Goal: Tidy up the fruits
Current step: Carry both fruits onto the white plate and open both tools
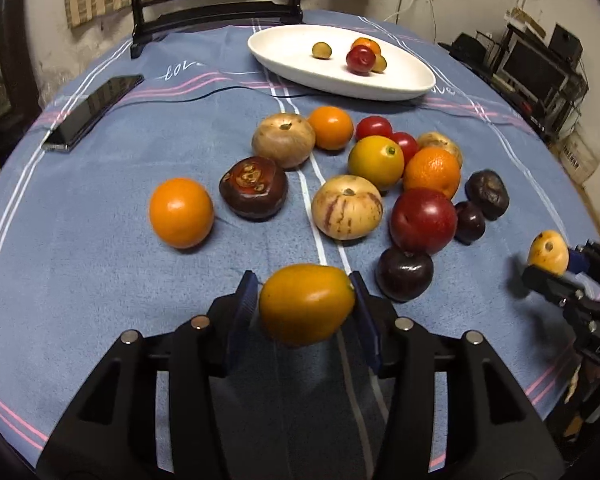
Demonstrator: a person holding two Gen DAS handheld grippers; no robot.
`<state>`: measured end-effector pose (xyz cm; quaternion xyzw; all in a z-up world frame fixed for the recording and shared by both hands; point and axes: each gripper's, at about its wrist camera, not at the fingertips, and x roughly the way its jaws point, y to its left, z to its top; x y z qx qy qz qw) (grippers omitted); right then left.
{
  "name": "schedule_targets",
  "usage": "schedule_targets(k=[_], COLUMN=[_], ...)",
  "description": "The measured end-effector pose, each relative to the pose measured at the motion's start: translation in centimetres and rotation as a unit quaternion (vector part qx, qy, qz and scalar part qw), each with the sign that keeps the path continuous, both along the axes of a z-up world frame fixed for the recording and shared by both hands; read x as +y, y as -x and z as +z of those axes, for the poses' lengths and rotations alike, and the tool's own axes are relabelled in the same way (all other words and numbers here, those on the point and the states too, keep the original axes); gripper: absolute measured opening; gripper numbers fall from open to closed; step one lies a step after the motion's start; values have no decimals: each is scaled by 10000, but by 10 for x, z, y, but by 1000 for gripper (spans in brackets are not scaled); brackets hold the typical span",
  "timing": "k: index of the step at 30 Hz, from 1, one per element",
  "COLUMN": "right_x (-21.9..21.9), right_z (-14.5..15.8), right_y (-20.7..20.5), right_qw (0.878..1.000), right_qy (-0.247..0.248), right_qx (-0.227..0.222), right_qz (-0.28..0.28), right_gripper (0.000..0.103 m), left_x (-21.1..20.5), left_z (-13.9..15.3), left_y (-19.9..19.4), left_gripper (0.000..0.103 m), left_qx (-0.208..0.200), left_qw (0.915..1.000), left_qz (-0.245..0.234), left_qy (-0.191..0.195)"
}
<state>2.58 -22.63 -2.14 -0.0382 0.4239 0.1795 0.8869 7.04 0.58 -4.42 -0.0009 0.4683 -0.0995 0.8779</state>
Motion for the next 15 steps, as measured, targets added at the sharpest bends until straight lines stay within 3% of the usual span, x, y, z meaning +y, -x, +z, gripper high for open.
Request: schedule_targets(k=[2,6,15], right_x=[1,2,-1], right_z=[-3,-4,23], right_y=[-2,-2,-18], right_qw=[10000,10000,9994], right_qy=[7,-24,-252], right_qx=[57,68,-254], right_qz=[-13,31,24], right_gripper=[40,40,40], left_x=[0,5,-1], left_z=[0,6,46], left_y=[1,2,-11], left_gripper=[43,42,43], left_qx=[-19,-13,-441], left_qw=[10000,9998,9990], left_qz=[-2,90,-52], left_qy=[2,159,72])
